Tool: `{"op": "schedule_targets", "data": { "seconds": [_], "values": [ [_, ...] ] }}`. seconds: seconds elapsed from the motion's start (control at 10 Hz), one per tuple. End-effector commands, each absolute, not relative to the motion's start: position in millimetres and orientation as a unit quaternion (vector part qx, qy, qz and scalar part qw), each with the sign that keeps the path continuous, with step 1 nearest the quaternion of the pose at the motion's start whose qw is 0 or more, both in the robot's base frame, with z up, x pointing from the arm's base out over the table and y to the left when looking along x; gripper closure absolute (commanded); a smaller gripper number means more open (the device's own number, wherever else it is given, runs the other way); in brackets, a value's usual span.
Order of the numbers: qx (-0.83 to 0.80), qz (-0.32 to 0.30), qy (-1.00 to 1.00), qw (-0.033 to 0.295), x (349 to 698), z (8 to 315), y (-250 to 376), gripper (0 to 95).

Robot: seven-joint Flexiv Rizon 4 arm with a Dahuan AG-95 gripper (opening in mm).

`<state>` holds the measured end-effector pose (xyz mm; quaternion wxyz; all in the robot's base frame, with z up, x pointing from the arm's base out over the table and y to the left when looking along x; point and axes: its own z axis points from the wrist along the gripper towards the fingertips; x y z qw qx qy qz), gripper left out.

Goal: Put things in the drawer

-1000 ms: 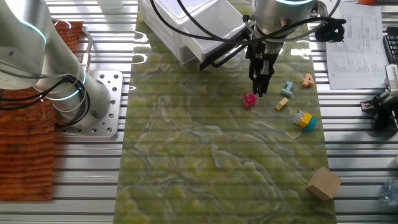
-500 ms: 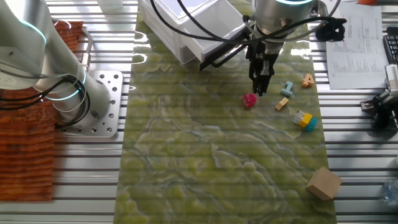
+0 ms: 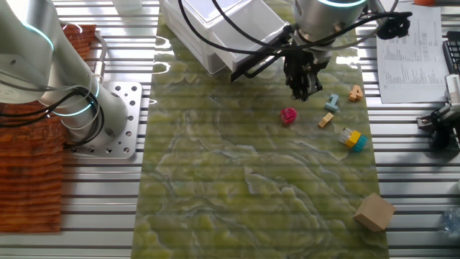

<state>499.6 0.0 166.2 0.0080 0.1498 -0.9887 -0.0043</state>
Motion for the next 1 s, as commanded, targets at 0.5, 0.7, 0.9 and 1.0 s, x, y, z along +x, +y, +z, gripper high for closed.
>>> {"op": "schedule_targets", "data": {
  "seconds": [0.5,0.7,0.9,1.0],
  "values": [
    [0.183,-0.006,-0.983,0.004,502.7,154.8,1.0,95.0],
    [0.18,-0.005,-0.984,0.003,512.8,149.0,6.7,95.0],
    [0.176,-0.003,-0.984,0.003,522.0,138.4,12.6,95.0],
    [0.18,-0.004,-0.984,0.002,523.6,131.6,13.5,95.0]
  ]
}}
